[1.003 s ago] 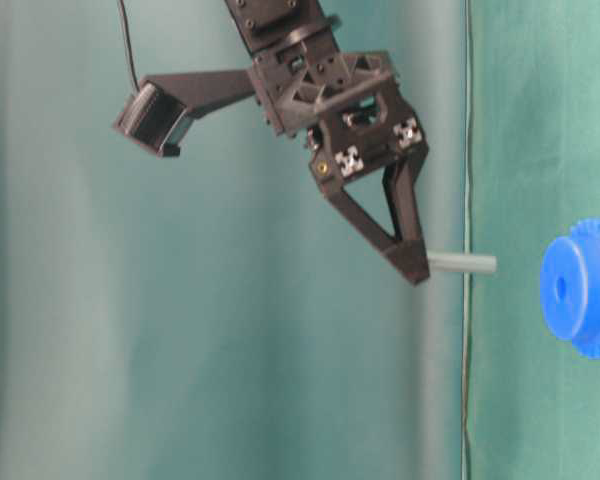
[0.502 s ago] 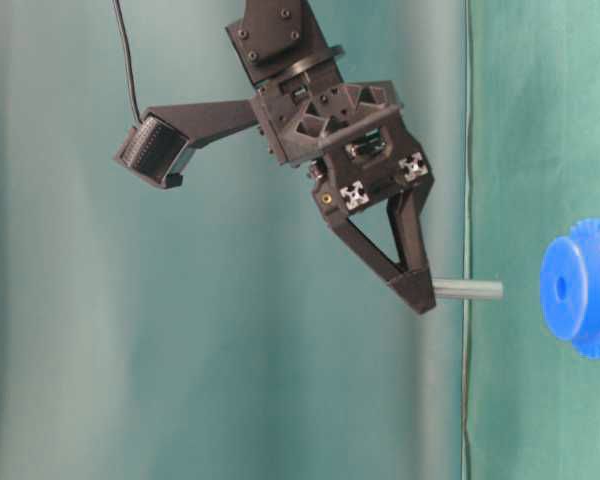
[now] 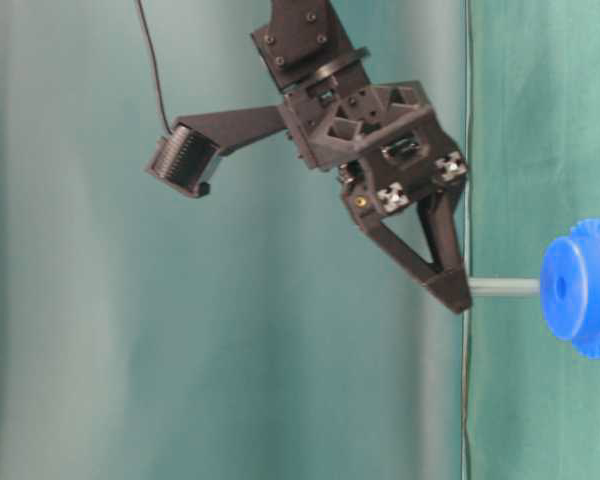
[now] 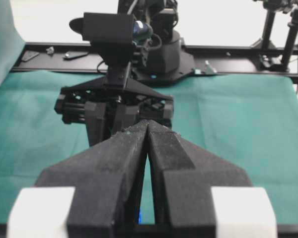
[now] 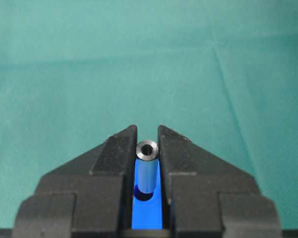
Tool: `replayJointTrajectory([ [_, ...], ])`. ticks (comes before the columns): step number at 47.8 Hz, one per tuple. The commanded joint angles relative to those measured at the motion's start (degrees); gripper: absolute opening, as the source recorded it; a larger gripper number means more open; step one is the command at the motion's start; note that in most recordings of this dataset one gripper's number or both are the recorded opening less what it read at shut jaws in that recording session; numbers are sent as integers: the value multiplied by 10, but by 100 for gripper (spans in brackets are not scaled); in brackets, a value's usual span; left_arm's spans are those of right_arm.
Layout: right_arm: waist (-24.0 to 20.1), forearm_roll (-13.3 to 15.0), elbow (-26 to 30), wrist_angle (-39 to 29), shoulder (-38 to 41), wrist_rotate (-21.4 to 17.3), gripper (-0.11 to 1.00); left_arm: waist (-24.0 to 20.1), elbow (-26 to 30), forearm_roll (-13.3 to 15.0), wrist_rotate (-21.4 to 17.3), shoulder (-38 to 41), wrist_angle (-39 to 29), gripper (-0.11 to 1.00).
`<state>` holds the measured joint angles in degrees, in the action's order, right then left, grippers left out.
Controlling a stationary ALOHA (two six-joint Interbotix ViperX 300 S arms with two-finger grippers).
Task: Insert the shaft placed at a random location into the center hole of the medium gear at another random location.
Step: 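Lift the shaft and carry it left toward the blue gear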
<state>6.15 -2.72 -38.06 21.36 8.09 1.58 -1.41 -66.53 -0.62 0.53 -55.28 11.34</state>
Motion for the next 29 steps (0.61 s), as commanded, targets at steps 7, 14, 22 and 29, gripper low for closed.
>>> replayJointTrajectory([
  [7,-2,-10,14,4,0,0,13,-3,11,-1,0,4,3,0],
  [14,-2,-11,14,6,6,-1,13,-3,10,-1,0,4,3,0],
  [22,-3,-11,14,9,9,-1,13,-2,11,-1,0,4,3,0],
  [29,-2,-11,13,9,10,-1,13,-3,10,-1,0,4,3,0],
])
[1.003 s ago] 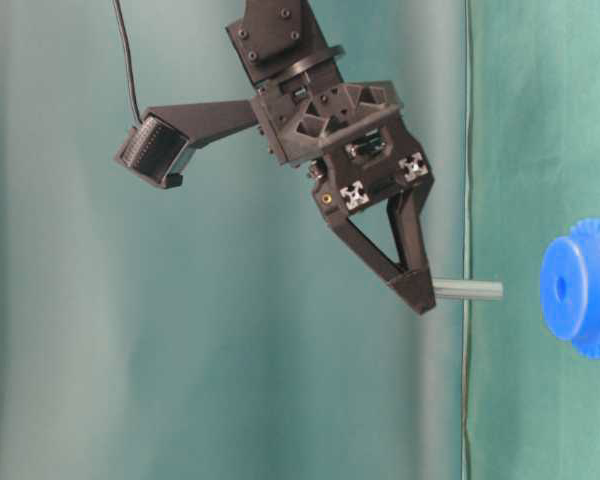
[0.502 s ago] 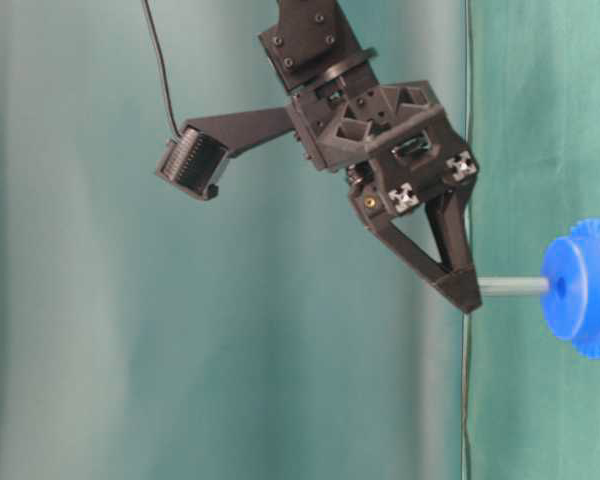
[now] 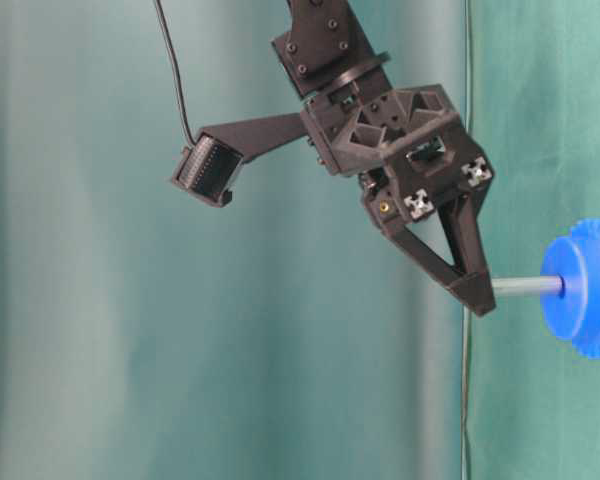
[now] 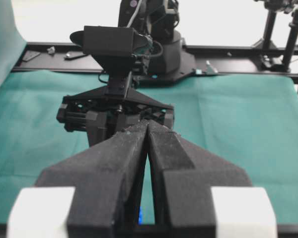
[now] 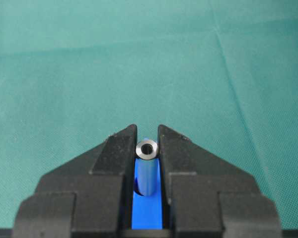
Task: Insert the shaft placed at a random location into the center hole of the medium gear at another random location.
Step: 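Lift the shaft and carry it left toward the blue gear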
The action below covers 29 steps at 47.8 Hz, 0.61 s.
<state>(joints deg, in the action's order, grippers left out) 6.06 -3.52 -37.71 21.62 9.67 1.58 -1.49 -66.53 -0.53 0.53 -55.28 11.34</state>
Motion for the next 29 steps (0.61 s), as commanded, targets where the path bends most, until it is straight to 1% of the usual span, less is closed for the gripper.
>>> replayJointTrajectory([
  [1,-2,-3,10,6,-6,-1,13,-1,10,-2,0,4,3,0],
  [10,-2,-3,11,4,-12,-1,13,-2,10,-2,1,4,3,0],
  [29,-1,-1,7,-20,-65,4,13,-2,10,-2,1,4,-1,0],
])
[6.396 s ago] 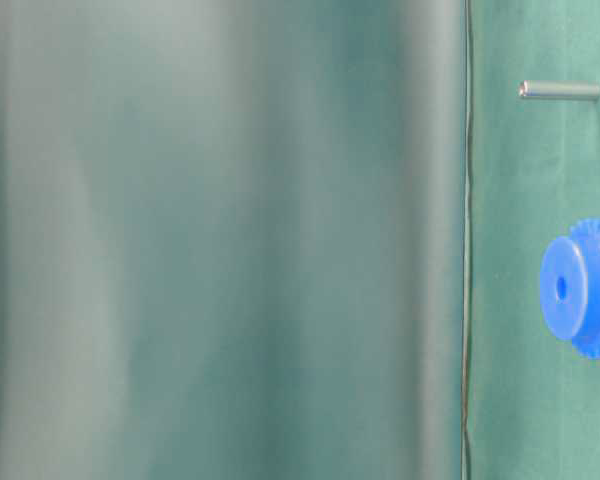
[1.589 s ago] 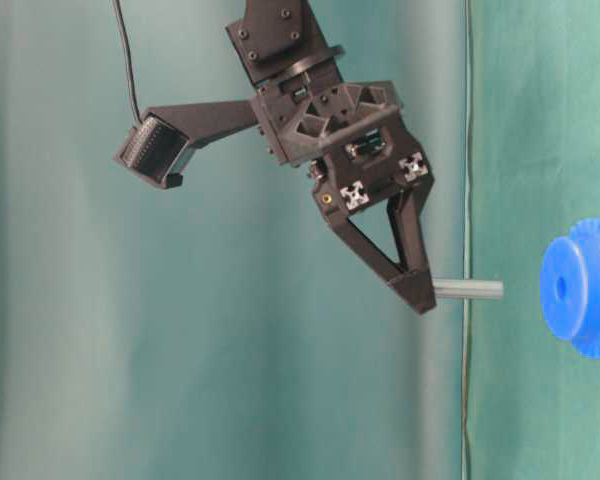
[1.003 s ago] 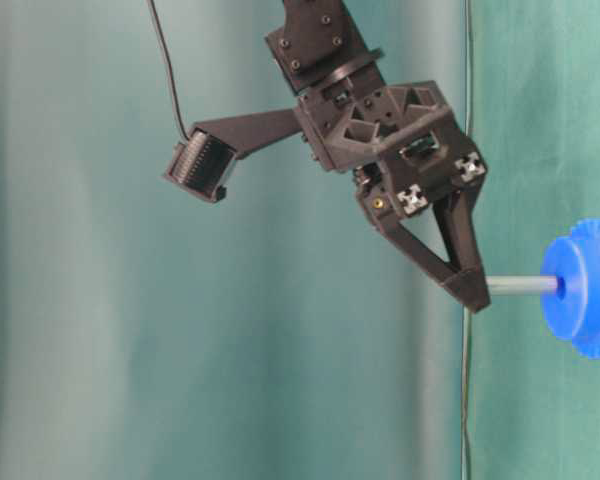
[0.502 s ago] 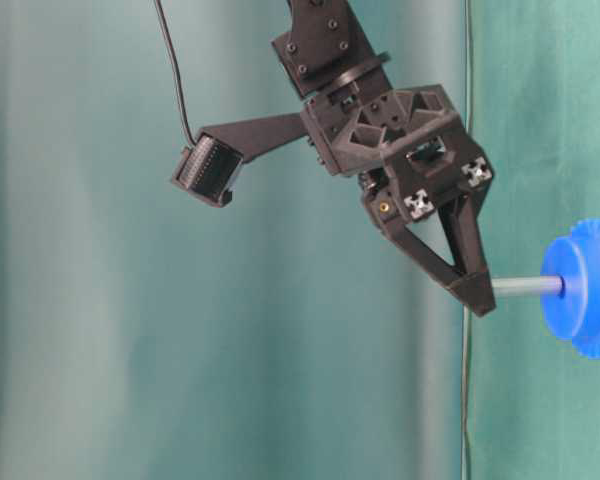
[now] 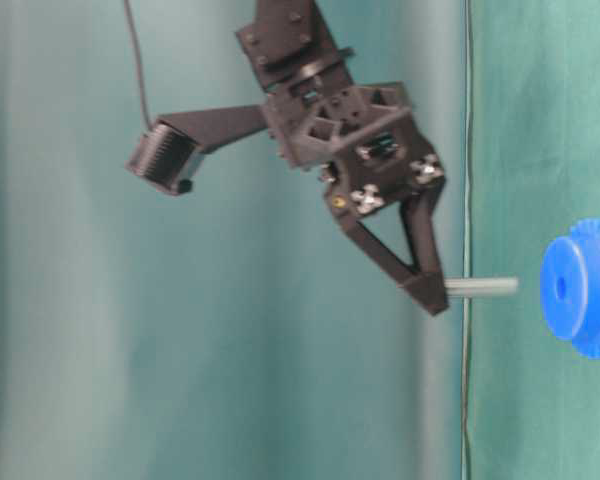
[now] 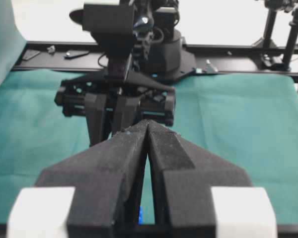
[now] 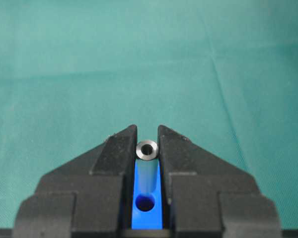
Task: Insert the shaft placed at a random location into the center hole of the medium gear at another random location.
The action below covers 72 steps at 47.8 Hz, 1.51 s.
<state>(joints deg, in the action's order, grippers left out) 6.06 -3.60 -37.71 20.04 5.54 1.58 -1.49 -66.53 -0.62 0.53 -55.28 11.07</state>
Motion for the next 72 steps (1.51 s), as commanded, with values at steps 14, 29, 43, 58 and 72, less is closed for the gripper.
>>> replayJointTrajectory([
  [14,-4,-1,9,-1,-20,1,13,-2,10,0,0,4,-1,0],
  [29,-6,-2,11,6,9,1,13,-2,10,-1,0,4,-2,0],
  [43,-6,-4,11,30,37,1,13,-2,10,-1,0,4,-1,0],
  [58,-5,-5,10,36,38,2,13,-2,10,-1,0,4,-1,0],
  [72,-2,-5,9,33,33,2,13,-1,10,-1,-1,4,-1,0],
])
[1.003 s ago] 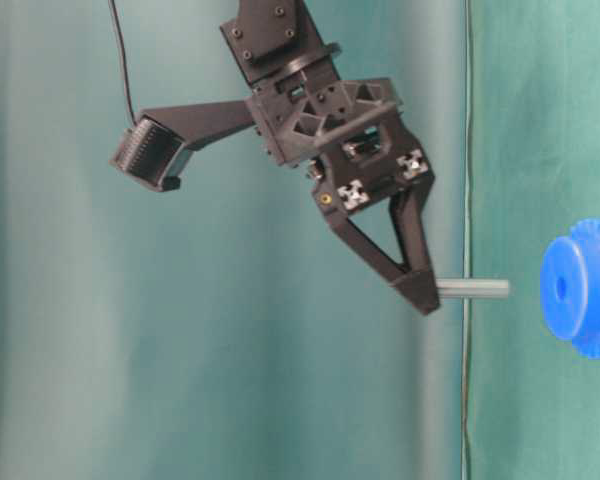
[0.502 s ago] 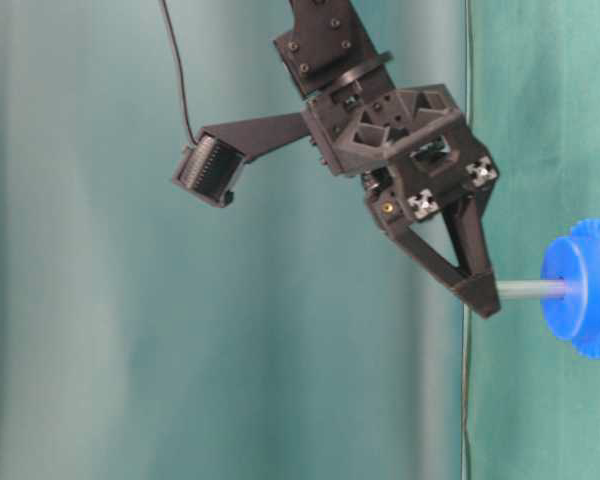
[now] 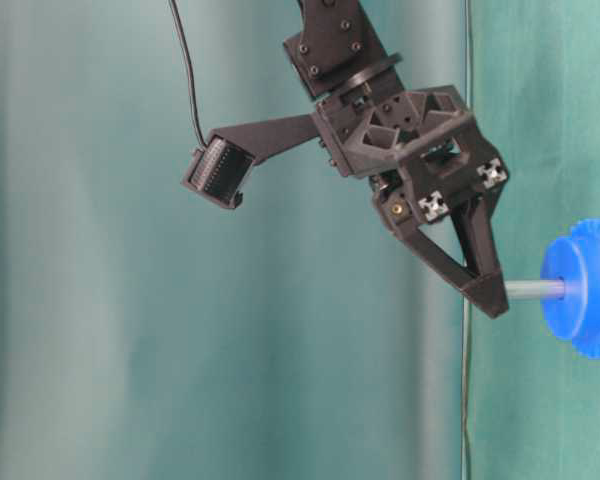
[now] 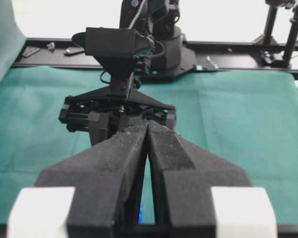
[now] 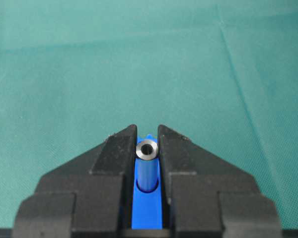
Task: Insert the shaft placed at a random location into the center hole of the medium gear at another random location.
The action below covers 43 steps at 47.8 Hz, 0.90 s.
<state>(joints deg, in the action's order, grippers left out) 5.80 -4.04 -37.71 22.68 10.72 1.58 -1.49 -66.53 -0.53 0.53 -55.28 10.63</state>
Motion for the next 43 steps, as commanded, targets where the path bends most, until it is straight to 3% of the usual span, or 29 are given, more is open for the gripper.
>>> replayJointTrajectory([
  [1,1,-2,8,6,-18,1,13,-2,10,-2,-1,4,4,0],
  [43,1,0,5,9,35,1,13,-2,10,-2,-1,4,4,0],
])
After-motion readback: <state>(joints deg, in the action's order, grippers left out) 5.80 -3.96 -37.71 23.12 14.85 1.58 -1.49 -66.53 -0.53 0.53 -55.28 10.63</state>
